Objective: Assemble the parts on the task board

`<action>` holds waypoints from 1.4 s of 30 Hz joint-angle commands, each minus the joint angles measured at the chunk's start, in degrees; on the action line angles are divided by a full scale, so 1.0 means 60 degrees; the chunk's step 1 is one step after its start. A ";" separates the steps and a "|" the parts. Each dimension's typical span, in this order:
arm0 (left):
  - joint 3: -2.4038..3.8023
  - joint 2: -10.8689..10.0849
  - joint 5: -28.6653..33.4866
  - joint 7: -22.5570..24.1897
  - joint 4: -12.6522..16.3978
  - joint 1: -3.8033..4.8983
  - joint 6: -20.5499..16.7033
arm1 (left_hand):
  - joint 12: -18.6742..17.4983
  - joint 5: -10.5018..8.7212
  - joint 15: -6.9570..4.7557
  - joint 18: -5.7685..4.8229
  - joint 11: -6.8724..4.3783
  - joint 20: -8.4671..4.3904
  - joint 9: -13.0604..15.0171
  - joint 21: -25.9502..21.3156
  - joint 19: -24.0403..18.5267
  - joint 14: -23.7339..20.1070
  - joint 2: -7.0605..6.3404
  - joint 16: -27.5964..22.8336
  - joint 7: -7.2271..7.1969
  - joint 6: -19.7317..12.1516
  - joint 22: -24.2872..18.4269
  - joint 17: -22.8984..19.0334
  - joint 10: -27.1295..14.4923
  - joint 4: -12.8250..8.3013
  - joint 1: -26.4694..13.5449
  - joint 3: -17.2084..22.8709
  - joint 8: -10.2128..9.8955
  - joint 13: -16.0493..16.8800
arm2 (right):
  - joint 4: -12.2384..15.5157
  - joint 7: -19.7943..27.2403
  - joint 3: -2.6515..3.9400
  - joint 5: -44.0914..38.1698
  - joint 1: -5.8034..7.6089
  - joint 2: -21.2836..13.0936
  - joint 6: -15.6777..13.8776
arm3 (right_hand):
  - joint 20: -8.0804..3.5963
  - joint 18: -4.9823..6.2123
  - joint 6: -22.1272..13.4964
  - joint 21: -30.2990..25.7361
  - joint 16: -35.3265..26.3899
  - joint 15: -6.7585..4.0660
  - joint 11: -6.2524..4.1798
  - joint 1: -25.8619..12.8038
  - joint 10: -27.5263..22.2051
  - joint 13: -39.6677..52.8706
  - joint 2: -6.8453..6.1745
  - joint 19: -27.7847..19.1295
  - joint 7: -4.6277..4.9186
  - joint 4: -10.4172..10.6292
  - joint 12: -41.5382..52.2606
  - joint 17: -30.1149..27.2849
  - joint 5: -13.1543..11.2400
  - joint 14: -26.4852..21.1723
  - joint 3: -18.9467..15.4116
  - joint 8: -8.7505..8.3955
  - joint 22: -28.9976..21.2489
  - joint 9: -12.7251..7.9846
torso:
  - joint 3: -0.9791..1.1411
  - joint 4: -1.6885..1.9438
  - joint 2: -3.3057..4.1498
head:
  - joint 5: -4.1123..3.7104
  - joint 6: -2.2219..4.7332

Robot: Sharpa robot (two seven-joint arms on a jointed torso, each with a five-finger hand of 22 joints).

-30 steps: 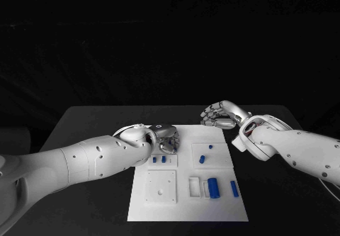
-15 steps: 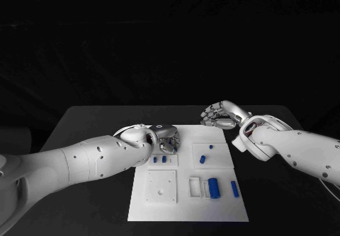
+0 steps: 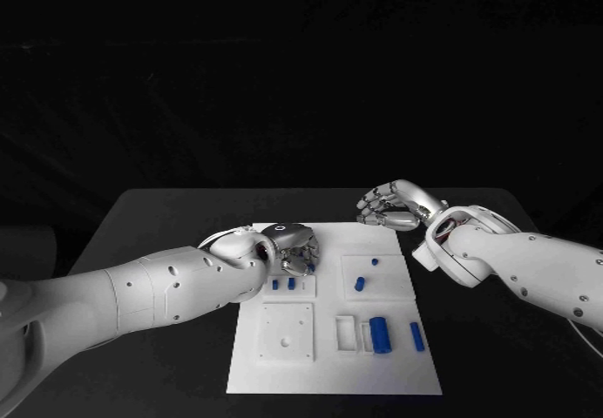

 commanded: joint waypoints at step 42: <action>0.0524 -0.1818 0.0669 -0.0128 0.1329 0.0000 0.0261 | -0.0052 0.0059 -0.0039 0.0140 -0.0034 -0.0481 -0.0007 0.0098 0.0139 0.0158 0.0080 0.0063 -0.0028 0.0132 0.0168 -0.0011 0.0163 -0.0048 -0.0063 0.0125 0.0052 0.0009 | -0.0003 0.0109 0.0004 -0.0027 -0.0005 -0.0097 0.0106 | 0.0080 0.0054 -0.0051 -0.0051 -0.0037 -0.0002 0.0026 0.0041 0.0073 -0.0008 -0.0011 0.0011 -0.0022 -0.0018 -0.0068 -0.0018 0.0046 0.0087 0.0035 0.0060 0.0023 -0.0020 | -0.0018 0.0011 -0.0004 | 0.0017 -0.0011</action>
